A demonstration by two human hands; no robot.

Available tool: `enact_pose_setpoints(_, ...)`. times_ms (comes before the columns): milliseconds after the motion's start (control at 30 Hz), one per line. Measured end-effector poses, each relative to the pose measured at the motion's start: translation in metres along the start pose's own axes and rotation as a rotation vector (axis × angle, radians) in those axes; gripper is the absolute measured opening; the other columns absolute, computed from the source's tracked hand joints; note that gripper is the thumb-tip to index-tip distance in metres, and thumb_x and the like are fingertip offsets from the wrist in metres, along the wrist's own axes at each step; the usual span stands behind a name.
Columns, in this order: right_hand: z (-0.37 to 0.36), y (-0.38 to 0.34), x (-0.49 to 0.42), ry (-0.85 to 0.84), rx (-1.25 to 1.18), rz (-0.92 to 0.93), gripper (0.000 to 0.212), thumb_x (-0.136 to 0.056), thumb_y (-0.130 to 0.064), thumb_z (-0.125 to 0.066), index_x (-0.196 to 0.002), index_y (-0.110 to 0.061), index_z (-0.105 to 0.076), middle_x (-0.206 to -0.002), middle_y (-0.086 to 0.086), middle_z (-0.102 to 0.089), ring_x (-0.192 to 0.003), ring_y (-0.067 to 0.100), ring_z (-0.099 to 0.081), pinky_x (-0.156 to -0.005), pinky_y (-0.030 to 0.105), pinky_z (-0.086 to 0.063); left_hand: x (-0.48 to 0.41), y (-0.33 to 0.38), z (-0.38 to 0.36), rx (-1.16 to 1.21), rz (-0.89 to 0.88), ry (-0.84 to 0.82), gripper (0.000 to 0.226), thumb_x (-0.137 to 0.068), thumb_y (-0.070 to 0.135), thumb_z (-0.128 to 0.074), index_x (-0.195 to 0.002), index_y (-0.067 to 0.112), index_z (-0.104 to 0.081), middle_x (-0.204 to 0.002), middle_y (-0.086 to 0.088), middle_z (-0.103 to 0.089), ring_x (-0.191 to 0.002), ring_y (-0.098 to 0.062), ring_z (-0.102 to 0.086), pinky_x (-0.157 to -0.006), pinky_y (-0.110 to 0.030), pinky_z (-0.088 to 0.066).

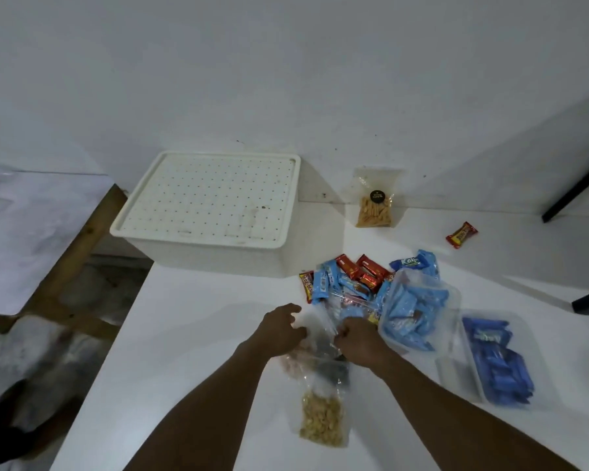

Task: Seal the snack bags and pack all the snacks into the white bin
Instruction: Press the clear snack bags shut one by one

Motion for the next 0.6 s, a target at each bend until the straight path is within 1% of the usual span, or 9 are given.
enact_pose_setpoints(133,0.027,-0.05,0.011,-0.09,-0.146,0.154,0.014,-0.086,-0.006,-0.063,-0.079,-0.017,-0.058,-0.089,0.012,-0.068,-0.076,0.021,-0.063,-0.066,0.036,-0.054,0.002,0.01,0.038,0.296,-0.046,0.043,0.065,-0.081,0.04,-0.078,-0.138,0.022,-0.054,-0.134,0.002,-0.057,-0.124,-0.018,-0.054,-0.102,-0.033,-0.045)
enact_pose_setpoints(200,0.053,-0.079,0.018,-0.112,-0.169,0.231,0.011,-0.083,0.001,-0.063,-0.086,-0.01,-0.063,-0.083,0.009,-0.072,-0.075,0.023,-0.068,-0.069,0.041,-0.058,0.004,0.022,0.065,0.504,-0.119,-0.016,0.047,-0.079,0.03,-0.082,-0.121,0.017,-0.066,-0.119,0.001,-0.071,-0.109,-0.015,-0.065,-0.089,-0.028,-0.05)
enact_pose_setpoints(233,0.066,-0.093,0.021,-0.121,-0.164,0.26,0.013,-0.081,0.003,-0.063,-0.088,-0.007,-0.065,-0.075,0.004,-0.072,-0.072,0.023,-0.068,-0.07,0.042,-0.058,0.005,0.027,0.08,0.57,-0.16,-0.016,0.034,-0.078,0.025,-0.083,-0.107,0.014,-0.07,-0.103,0.003,-0.076,-0.097,-0.01,-0.07,-0.081,-0.022,-0.05)
enact_pose_setpoints(300,0.094,-0.118,0.029,-0.108,-0.158,0.309,0.014,-0.079,0.004,-0.065,-0.089,-0.006,-0.066,-0.064,-0.001,-0.067,-0.065,0.019,-0.065,-0.065,0.038,-0.057,0.01,0.041,0.111,0.629,-0.236,0.011,0.02,-0.077,0.024,-0.084,-0.081,0.015,-0.067,-0.074,0.015,-0.072,-0.07,0.004,-0.065,-0.065,-0.012,-0.045)
enact_pose_setpoints(333,0.109,-0.13,0.034,-0.076,-0.169,0.327,0.013,-0.079,0.002,-0.068,-0.091,-0.005,-0.066,-0.066,0.002,-0.067,-0.064,0.019,-0.064,-0.061,0.035,-0.057,0.012,0.048,0.125,0.631,-0.262,0.021,0.022,-0.077,0.027,-0.084,-0.074,0.018,-0.063,-0.069,0.017,-0.067,-0.065,0.005,-0.059,-0.062,-0.012,-0.042)
enact_pose_setpoints(400,0.135,-0.149,0.039,-0.001,-0.227,0.35,0.018,-0.08,-0.002,-0.075,-0.096,-0.003,-0.066,-0.072,0.01,-0.069,-0.065,0.021,-0.066,-0.059,0.032,-0.057,0.015,0.063,0.146,0.651,-0.295,0.016,0.025,-0.078,0.03,-0.082,-0.072,0.021,-0.059,-0.08,0.007,-0.07,-0.076,-0.002,-0.059,-0.071,-0.02,-0.042)
enact_pose_setpoints(467,0.154,-0.162,0.044,0.075,-0.312,0.376,0.025,-0.078,-0.006,-0.079,-0.1,-0.005,-0.066,-0.071,0.008,-0.07,-0.069,0.022,-0.068,-0.06,0.032,-0.057,0.018,0.081,0.162,0.745,-0.361,-0.016,0.023,-0.081,0.024,-0.08,-0.074,0.02,-0.058,-0.094,-0.008,-0.075,-0.087,-0.014,-0.066,-0.079,-0.029,-0.043)
enact_pose_setpoints(533,0.164,-0.168,0.048,0.141,-0.401,0.39,0.028,-0.077,-0.014,-0.081,-0.102,-0.009,-0.068,-0.075,0.005,-0.072,-0.074,0.019,-0.068,-0.064,0.031,-0.055,0.02,0.097,0.174,0.887,-0.416,-0.037,0.02,-0.084,0.015,-0.077,-0.076,0.018,-0.058,-0.092,-0.015,-0.073,-0.088,-0.024,-0.069,-0.078,-0.031,-0.048)
enact_pose_setpoints(600,0.165,-0.168,0.051,0.16,-0.486,0.375,0.027,-0.077,-0.026,-0.081,-0.098,-0.012,-0.072,-0.082,0.004,-0.072,-0.077,0.017,-0.066,-0.068,0.031,-0.051,0.021,0.111,0.182,0.966,-0.441,-0.062,0.016,-0.086,0.012,-0.075,-0.079,0.016,-0.061,-0.09,-0.014,-0.072,-0.089,-0.029,-0.072,-0.074,-0.03,-0.055)
Point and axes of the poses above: each hand's wrist, its own x-axis away from the middle knuckle, its own z-axis out of the back of the hand, y = z × x, the point moved 4 cm from there along -x, towards the middle knuckle
